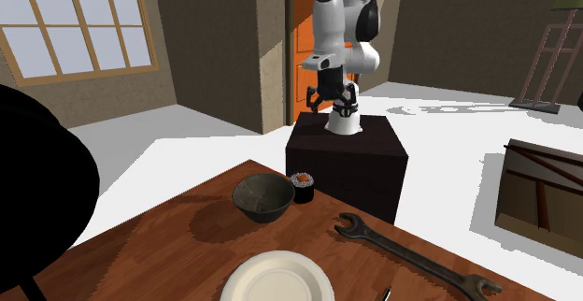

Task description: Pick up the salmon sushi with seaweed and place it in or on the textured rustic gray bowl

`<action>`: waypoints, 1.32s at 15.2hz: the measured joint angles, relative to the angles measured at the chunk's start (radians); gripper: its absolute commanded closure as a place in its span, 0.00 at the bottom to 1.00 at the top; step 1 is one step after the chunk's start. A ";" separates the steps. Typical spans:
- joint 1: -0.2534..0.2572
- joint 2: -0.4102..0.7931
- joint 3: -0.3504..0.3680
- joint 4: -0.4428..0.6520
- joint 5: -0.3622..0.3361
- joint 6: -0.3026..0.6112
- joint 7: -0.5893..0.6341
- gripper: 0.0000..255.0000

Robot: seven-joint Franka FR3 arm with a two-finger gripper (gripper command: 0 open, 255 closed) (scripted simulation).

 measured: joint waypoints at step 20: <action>-0.066 0.691 -0.008 0.299 0.126 0.269 -0.338 0.00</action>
